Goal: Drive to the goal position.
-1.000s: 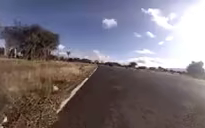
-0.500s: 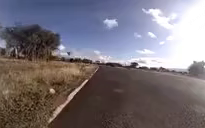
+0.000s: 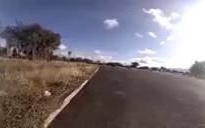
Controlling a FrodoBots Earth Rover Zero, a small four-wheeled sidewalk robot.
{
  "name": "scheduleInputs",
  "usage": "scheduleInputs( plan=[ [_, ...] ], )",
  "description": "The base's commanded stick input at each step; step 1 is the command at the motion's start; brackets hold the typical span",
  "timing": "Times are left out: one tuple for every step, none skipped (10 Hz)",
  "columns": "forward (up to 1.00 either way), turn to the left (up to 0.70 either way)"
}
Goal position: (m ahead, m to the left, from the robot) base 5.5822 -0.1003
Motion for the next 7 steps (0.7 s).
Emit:
scheduleInputs(
  plan=[
    [0.45, -0.05],
    [0.45, -0.16],
    [0.45, -0.27],
    [0.45, -0.27],
    [0.45, -0.27],
    [0.45, -0.27],
    [0.45, -0.27]
  ],
)
